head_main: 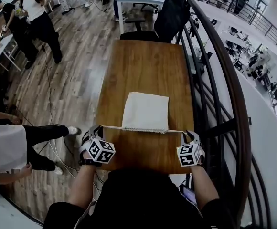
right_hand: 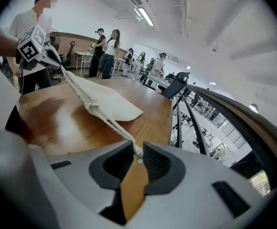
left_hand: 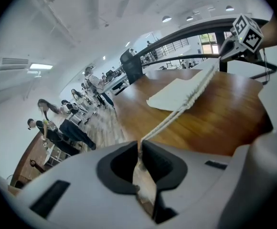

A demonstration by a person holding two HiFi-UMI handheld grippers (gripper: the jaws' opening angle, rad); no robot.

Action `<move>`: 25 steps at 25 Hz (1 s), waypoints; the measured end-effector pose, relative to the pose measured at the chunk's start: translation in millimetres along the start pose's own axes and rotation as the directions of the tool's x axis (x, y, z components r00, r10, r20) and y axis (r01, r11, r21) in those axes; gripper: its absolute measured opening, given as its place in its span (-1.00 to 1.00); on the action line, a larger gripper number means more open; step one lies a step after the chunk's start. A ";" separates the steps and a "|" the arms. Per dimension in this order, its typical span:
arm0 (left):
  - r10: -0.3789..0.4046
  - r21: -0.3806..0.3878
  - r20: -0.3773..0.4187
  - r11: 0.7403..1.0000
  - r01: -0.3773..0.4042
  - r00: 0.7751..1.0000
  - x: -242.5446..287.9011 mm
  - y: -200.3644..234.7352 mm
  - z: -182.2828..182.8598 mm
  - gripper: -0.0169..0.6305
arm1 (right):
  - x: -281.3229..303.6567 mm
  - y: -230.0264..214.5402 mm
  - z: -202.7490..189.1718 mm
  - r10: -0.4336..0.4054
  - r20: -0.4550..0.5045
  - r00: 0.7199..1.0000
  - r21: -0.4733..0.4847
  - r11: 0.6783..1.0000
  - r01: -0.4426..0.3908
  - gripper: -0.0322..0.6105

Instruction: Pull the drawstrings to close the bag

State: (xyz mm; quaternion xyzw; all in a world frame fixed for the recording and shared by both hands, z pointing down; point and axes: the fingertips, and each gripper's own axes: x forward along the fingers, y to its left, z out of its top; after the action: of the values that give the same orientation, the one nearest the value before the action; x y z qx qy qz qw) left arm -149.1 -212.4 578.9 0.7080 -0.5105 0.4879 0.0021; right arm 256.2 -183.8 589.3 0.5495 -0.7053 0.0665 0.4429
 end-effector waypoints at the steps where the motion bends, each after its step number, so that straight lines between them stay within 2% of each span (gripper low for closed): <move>1: 0.000 0.000 0.001 1.000 0.000 1.000 -1.4 -0.4 -0.1 -0.82 | -0.7 0.2 -1.1 -0.004 -0.004 1.000 -0.006 1.000 0.004 -0.72; 5: 0.009 0.005 -0.004 1.000 -0.009 1.000 -1.9 1.7 -5.9 -0.83 | -0.2 -4.9 -6.8 -0.020 -0.021 1.000 0.002 1.000 0.020 -0.72; 11: 0.008 -0.030 -0.015 1.000 -0.009 1.000 1.1 1.4 -13.4 -0.82 | 2.7 -19.3 -18.6 -0.039 -0.036 0.999 0.066 0.997 0.042 -0.73; 25: 0.007 -0.088 -0.019 0.996 -0.009 1.000 0.1 9.3 -17.8 -0.83 | 0.7 -33.0 -26.9 -0.053 -0.031 0.998 0.132 0.990 0.057 -0.79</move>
State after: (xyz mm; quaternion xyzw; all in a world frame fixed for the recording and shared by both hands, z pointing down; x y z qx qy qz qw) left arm -168.1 -208.0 583.7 0.7007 -0.5342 0.4715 0.0360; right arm 298.6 -181.5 592.9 0.5959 -0.6778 0.1084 0.4168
